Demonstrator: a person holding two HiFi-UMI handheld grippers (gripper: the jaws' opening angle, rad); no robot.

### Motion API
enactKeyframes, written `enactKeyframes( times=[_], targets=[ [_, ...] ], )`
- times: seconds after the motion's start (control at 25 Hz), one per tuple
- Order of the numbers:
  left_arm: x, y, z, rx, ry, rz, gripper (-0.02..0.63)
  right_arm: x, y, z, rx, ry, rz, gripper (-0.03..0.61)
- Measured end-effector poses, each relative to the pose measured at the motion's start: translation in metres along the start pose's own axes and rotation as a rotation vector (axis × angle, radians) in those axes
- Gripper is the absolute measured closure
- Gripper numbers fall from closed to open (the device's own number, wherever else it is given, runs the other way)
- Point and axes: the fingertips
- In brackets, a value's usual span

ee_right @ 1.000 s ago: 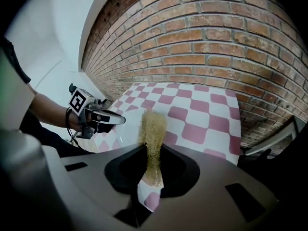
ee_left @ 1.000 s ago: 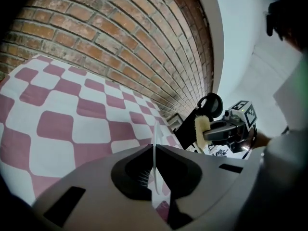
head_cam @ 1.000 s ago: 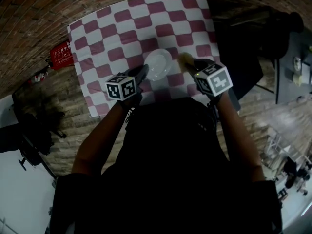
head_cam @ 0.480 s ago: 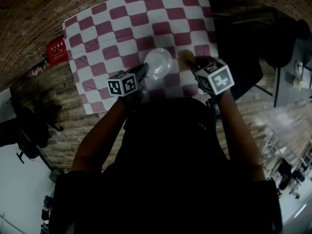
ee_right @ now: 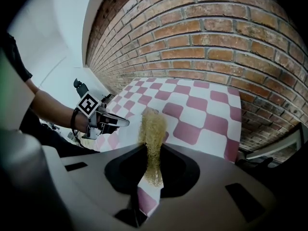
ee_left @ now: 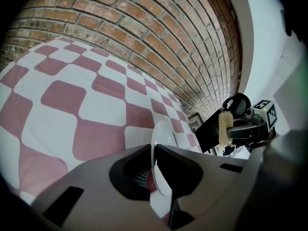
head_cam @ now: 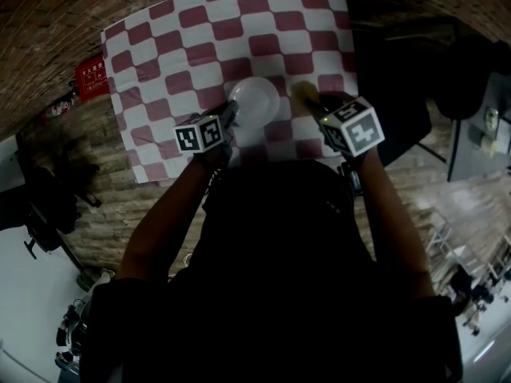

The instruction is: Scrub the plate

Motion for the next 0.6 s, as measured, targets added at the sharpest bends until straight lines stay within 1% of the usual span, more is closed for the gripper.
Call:
enactKeyframes(
  times=[0.2, 0.32, 0.6],
  targets=[
    [-0.006, 0.014, 0.003, 0.007, 0.012, -0.074, 0.558, -0.002, -0.001, 0.004, -0.007, 0.008, -0.018, 0.526],
    [-0.010, 0.018, 0.004, -0.007, 0.022, -0.116, 0.548, -0.003, -0.003, 0.006, -0.008, 0.012, -0.024, 0.526],
    [-0.012, 0.035, 0.012, -0.017, 0.070, -0.233, 0.532, -0.007, 0.000, 0.003, 0.003, 0.010, -0.036, 0.526]
  ],
)
Point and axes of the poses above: the fingertips, and each gripper's own axes: x backward along the fingers, y to its left, z out of its underside, and after that the axes turned 7 degrees about x, right-handed
